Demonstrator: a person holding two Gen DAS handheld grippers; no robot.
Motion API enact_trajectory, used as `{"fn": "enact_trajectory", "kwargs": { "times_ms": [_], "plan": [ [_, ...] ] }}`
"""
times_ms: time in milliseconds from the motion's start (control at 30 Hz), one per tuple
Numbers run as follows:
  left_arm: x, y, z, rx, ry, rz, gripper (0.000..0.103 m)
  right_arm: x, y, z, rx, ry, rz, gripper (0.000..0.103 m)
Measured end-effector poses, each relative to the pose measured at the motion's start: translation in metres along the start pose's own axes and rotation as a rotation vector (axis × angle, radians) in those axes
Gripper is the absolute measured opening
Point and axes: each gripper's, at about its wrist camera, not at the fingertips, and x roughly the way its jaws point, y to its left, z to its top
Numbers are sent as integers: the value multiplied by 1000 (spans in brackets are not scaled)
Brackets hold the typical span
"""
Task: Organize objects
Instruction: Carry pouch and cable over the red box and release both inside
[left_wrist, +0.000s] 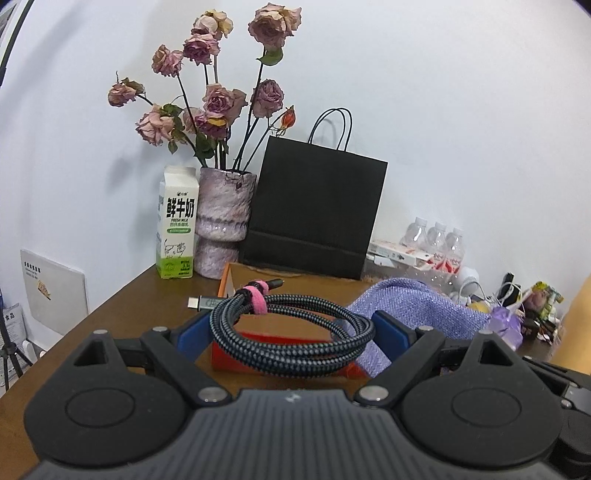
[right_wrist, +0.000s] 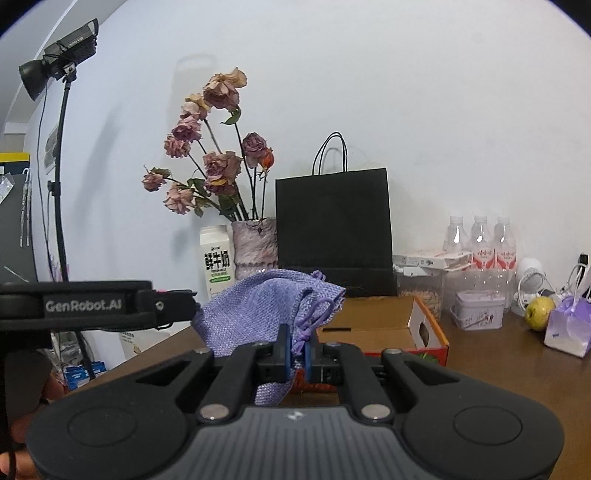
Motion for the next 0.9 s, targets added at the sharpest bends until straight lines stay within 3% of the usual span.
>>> {"fn": "enact_trajectory", "kwargs": {
  "times_ms": [333,567,900],
  "plan": [
    [62,-15,27,-31,-6,25,92,57,-24,30,33,9,-13,6],
    [117,-19,40,-73,14,72,92,114,-50,44,81,65,-12,6],
    [178,-16,32,-62,106,128,92,166,-77,40,137,143,-69,7]
  ]
}}
